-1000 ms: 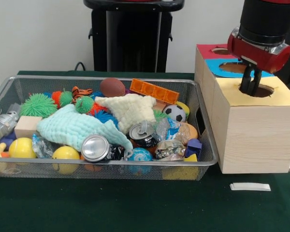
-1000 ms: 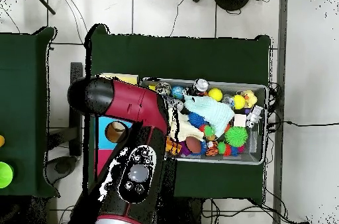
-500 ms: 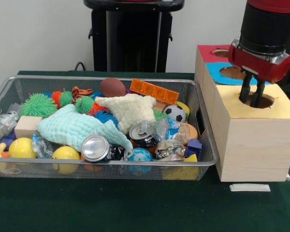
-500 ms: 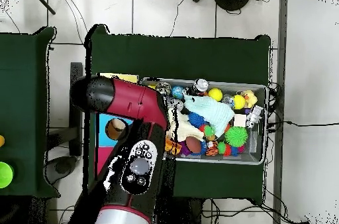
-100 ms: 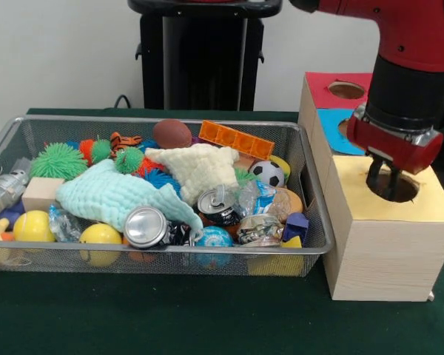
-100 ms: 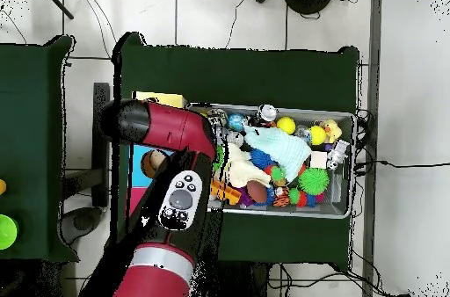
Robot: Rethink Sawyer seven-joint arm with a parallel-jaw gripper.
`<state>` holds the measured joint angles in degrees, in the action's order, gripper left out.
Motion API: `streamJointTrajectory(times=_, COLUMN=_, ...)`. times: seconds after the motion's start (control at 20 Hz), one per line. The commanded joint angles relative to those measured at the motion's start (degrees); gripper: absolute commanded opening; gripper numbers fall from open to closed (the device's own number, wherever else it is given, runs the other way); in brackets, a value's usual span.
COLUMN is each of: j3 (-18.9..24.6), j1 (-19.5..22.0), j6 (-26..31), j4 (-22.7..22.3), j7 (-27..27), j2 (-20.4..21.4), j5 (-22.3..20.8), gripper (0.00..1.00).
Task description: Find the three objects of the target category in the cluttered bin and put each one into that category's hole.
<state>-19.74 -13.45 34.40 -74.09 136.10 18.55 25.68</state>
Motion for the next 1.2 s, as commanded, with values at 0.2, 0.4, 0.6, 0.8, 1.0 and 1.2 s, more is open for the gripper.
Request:
streamJointTrajectory(times=0.2, j3=-0.44, j1=2.47, j6=-2.55, j4=3.83, j7=7.14, j2=-7.3, j5=-2.84, gripper=0.0)
streamJointTrajectory(times=0.4, j3=-1.0, j1=2.45, j6=-3.62, j4=7.67, j7=7.62, j2=-11.43, j5=-2.42, gripper=0.0)
streamJointTrajectory(times=0.6, j3=-2.14, j1=1.51, j6=-4.58, j4=9.5, j7=9.59, j2=-13.95, j5=-1.57, gripper=0.0)
streamJointTrajectory(times=0.8, j3=-2.51, j1=0.68, j6=-3.48, j4=9.97, j7=10.85, j2=-13.79, j5=-0.52, gripper=0.0)
streamJointTrajectory(times=1.0, j3=-3.09, j1=-1.38, j6=1.0, j4=8.57, j7=12.89, j2=-10.35, j5=0.77, gripper=0.0)
streamJointTrajectory(times=1.2, j3=-4.26, j1=-3.15, j6=6.47, j4=8.75, j7=14.83, j2=-7.17, j5=1.69, gripper=0.0)
